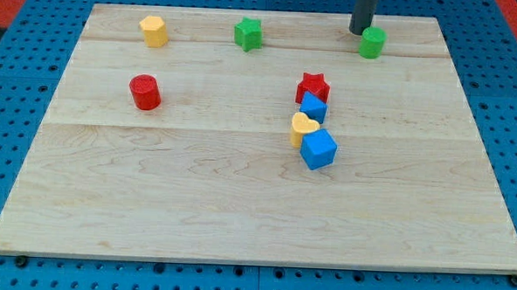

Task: Move your arm towards red star

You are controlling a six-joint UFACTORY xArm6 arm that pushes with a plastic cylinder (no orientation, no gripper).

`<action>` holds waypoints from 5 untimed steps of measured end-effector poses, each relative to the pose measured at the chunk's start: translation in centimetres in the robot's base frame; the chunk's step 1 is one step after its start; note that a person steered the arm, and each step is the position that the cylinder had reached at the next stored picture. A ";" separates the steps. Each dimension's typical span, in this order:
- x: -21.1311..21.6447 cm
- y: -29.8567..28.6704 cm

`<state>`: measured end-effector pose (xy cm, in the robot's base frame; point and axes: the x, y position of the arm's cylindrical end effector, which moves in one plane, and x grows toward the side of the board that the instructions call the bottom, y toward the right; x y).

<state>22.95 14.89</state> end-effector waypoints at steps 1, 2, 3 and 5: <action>0.0 -2.5; -0.1 -9.5; 4.4 -9.8; 8.6 -4.5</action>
